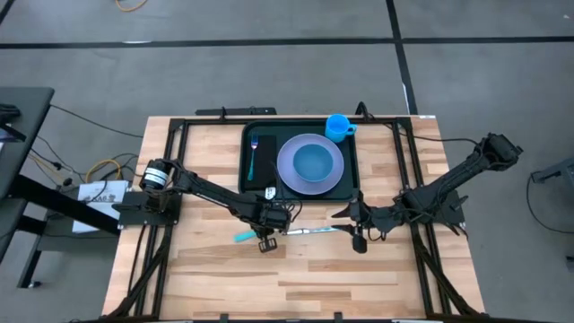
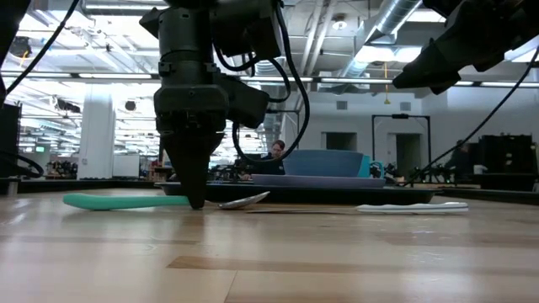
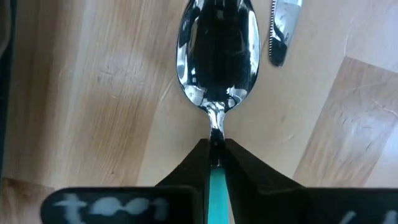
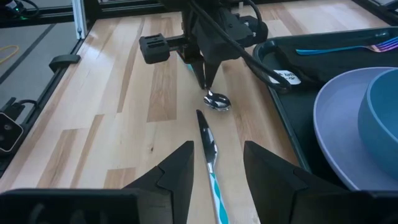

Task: Set up tray
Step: Put the light blue spoon on top of the napkin to the left of the blue fork on the black serving tray

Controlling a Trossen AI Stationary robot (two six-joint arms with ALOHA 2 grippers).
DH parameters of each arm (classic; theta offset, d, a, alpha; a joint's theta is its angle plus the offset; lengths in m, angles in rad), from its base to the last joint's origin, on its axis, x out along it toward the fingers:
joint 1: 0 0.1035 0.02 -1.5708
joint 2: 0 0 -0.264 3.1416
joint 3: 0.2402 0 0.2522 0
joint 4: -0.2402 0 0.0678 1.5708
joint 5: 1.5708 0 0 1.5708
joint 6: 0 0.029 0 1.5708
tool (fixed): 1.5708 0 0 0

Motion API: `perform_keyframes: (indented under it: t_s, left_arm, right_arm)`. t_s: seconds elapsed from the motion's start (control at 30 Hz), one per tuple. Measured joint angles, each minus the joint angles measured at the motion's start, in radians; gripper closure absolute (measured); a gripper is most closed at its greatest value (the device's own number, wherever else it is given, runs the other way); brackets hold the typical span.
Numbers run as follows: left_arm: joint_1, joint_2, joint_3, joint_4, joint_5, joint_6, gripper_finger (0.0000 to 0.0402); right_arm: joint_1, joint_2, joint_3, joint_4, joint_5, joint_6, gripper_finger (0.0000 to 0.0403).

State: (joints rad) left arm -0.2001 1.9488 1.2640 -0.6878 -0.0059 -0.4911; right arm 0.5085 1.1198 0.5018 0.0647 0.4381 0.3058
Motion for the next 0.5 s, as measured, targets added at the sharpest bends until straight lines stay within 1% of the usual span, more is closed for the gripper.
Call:
perform_keyframes:
  t_s: [0.1, 0.23, 0.33, 0.5]
  left_arm:
    - [0.0, 0.0, 0.0, 0.0, 0.0, 0.0, 0.0381]
    - [0.0, 0.0, 0.0, 0.0, -0.002, 0.001, 0.0394]
    - [0.002, 0.0, 0.0, 0.0, -0.007, -0.002, 0.0393]
    - [0.02, 0.0, 0.0, -0.001, 0.017, -0.007, 0.0394]
  right_arm:
    - [0.0, 0.0, 0.0, 0.0, 0.0, 0.0, 0.0272]
    - [0.0, 0.0, 0.0, 0.0, 0.0, 0.0, 0.0272]
    - [0.0, 0.0, 0.0, 0.0, 0.0, 0.0, 0.0271]
    - [0.0, 0.0, 0.0, 0.0, 0.0, 0.0, 0.0272]
